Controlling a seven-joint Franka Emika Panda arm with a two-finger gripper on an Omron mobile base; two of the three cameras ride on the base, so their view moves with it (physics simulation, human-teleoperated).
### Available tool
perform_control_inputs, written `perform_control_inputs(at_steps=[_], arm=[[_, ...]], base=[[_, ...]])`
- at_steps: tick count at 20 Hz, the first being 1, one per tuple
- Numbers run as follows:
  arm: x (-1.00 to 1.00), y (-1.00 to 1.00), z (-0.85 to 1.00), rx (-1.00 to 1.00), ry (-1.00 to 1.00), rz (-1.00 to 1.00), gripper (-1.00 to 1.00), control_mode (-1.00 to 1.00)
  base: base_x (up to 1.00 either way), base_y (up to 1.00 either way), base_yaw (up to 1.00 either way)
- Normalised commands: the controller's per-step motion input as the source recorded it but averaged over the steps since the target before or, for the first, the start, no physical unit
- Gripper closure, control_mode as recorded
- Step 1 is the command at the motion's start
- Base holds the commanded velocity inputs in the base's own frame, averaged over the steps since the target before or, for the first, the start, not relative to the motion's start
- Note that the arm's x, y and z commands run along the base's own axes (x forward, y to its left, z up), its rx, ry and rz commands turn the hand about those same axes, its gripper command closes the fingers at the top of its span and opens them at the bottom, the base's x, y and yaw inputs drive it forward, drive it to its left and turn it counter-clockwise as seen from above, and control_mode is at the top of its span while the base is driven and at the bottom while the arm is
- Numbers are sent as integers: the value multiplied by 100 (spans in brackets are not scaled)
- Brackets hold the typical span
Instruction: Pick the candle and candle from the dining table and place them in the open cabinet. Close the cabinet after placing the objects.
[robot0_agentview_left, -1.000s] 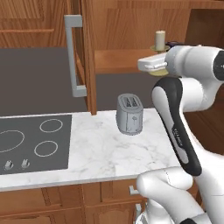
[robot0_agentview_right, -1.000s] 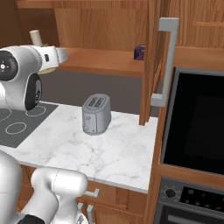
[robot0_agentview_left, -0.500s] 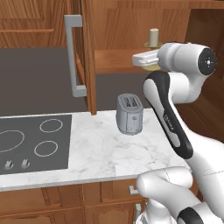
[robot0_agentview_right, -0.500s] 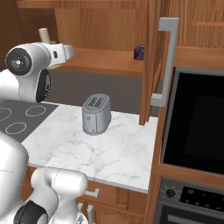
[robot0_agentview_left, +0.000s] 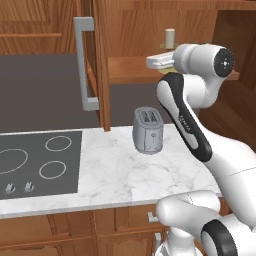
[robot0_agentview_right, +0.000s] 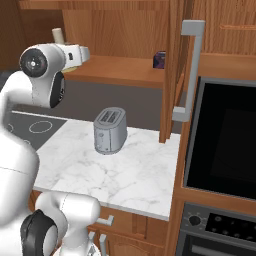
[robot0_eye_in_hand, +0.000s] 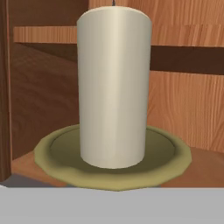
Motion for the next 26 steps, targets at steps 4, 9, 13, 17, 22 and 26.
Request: perform_control_inputs(at_steps=[4,9,13,17,22,26], arm=[[41,0,0,0,0,0,100,-100],[38,0,0,0,0,0,100,-100],[24,0,-5,2,0,0,100,-100],[1,0,-25,8,1,0,100,-100],[6,0,-29,9,5,0,100,-100],[17,2,-7,2,0,0,100,-100]], base=[[0,0,0],[0,0,0],[0,0,0],[0,0,0],[0,0,0],[0,0,0]])
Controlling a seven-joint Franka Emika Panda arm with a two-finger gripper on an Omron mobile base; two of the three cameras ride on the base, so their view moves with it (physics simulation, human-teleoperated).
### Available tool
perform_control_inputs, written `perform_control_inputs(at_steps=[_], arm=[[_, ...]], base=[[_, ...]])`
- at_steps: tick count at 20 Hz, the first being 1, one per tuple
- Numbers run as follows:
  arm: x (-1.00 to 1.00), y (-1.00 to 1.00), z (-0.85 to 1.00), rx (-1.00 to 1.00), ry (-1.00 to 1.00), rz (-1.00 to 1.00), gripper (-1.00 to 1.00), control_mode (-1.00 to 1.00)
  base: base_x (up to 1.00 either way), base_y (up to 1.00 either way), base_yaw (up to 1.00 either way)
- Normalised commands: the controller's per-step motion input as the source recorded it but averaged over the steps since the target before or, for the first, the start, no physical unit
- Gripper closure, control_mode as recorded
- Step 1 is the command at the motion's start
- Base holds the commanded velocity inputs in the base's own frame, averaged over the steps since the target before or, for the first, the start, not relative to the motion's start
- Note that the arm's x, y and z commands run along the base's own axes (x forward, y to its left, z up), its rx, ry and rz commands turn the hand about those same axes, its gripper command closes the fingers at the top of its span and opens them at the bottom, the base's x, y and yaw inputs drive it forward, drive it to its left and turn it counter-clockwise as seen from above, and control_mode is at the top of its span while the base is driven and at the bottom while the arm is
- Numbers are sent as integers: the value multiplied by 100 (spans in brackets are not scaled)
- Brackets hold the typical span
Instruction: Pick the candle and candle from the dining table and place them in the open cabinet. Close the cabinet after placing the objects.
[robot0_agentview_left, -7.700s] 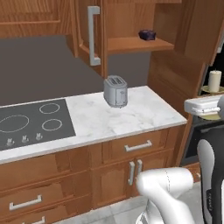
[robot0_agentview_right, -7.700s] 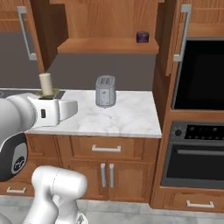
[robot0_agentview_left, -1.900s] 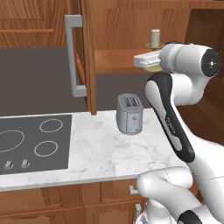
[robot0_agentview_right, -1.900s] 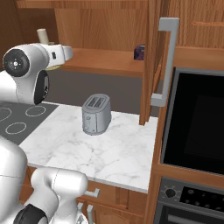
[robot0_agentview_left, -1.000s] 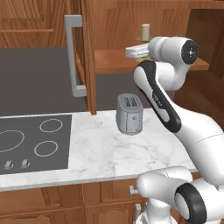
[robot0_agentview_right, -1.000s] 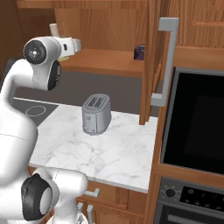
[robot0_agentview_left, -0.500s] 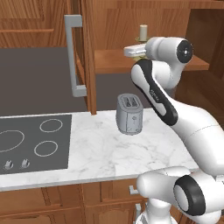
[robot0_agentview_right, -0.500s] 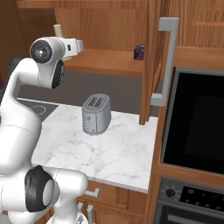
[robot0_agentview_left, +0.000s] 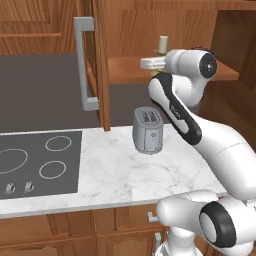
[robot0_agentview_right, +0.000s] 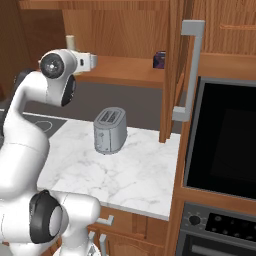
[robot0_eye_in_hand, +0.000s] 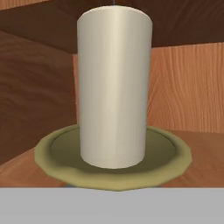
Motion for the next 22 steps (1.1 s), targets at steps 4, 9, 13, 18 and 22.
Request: perform_control_inputs(at_steps=[4,9,13,18,22], arm=[[32,12,0,0,0,0,100,-100],[36,14,0,0,0,0,100,-100],[23,9,-6,0,1,0,100,-100],[10,0,-11,0,1,0,100,-100],[20,3,-8,0,0,0,100,-100]], base=[[0,0,0],[0,0,0],[0,0,0],[0,0,0],[0,0,0]])
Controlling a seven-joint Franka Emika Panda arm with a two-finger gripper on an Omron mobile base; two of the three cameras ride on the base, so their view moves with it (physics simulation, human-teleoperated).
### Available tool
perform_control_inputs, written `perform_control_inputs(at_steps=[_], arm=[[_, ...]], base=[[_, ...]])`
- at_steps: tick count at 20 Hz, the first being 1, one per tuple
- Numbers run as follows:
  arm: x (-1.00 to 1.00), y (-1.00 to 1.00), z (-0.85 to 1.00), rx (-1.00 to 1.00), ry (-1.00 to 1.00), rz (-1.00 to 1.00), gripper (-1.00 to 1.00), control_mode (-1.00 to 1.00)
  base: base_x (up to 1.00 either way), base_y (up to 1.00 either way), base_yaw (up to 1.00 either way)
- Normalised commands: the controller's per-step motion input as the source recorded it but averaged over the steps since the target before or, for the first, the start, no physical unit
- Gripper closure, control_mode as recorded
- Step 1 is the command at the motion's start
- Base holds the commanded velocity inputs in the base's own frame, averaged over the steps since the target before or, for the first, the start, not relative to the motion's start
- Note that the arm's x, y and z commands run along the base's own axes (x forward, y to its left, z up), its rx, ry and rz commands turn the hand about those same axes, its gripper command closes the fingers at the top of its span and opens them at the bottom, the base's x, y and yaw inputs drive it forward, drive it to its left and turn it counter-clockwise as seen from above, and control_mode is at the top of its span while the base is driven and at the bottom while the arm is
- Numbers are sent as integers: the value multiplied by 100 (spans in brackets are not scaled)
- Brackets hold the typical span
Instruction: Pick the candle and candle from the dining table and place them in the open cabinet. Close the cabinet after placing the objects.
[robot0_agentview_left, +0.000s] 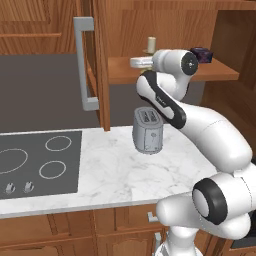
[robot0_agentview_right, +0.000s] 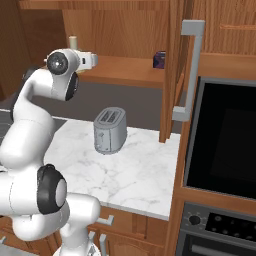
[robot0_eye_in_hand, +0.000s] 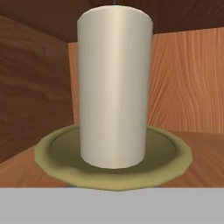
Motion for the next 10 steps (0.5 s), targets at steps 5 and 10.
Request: perform_control_inputs(at_steps=[5,10], arm=[[23,4,-11,0,0,0,100,-100],[23,4,-19,0,0,0,100,-100]], base=[[0,0,0],[0,0,0]])
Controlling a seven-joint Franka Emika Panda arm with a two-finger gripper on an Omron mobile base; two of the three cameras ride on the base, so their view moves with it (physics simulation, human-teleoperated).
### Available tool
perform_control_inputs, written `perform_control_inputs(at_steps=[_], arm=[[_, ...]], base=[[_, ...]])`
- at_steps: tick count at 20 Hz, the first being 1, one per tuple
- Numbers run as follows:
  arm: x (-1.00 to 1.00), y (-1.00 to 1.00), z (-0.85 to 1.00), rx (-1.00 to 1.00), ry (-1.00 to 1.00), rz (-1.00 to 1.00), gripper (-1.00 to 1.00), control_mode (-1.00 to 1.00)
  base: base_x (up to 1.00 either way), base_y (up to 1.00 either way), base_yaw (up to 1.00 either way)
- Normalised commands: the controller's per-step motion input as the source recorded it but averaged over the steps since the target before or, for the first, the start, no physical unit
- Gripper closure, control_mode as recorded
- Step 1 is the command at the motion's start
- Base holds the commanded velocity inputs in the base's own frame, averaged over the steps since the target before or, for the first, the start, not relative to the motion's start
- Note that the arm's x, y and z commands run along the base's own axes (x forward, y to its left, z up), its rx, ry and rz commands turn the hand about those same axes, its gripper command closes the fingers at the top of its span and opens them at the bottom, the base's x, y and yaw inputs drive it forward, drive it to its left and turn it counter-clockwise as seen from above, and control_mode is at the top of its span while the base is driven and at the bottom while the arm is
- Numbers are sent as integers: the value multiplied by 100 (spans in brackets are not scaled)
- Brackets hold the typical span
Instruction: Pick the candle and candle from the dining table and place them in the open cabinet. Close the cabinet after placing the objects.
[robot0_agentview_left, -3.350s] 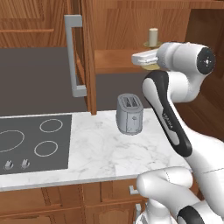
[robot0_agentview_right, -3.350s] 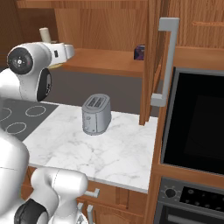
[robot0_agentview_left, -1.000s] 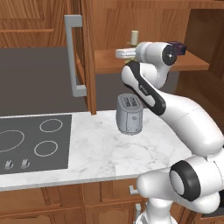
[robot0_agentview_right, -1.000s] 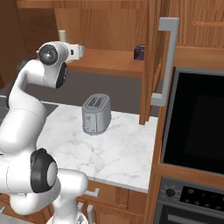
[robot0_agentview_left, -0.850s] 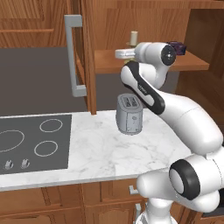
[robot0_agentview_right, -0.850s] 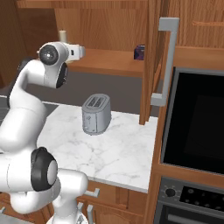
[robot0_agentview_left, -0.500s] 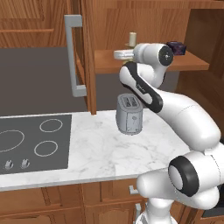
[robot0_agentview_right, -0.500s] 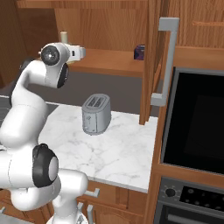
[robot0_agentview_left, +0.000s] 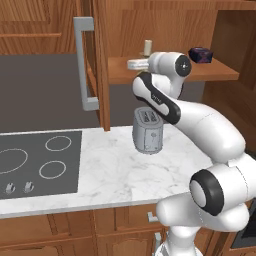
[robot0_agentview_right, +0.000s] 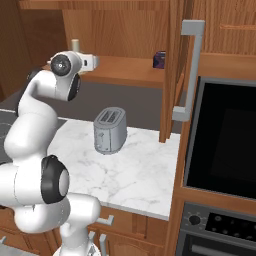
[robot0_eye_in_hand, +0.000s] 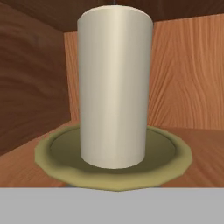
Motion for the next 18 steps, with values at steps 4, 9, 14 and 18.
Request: perform_control_inputs(at_steps=[4,9,14,18], arm=[[22,3,-16,0,0,0,100,-100],[21,2,-13,0,0,0,100,-100],[24,1,-14,0,0,0,100,-100],[32,1,-9,0,0,0,100,-100]], base=[[0,0,0],[0,0,0],[0,0,0],[0,0,0]])
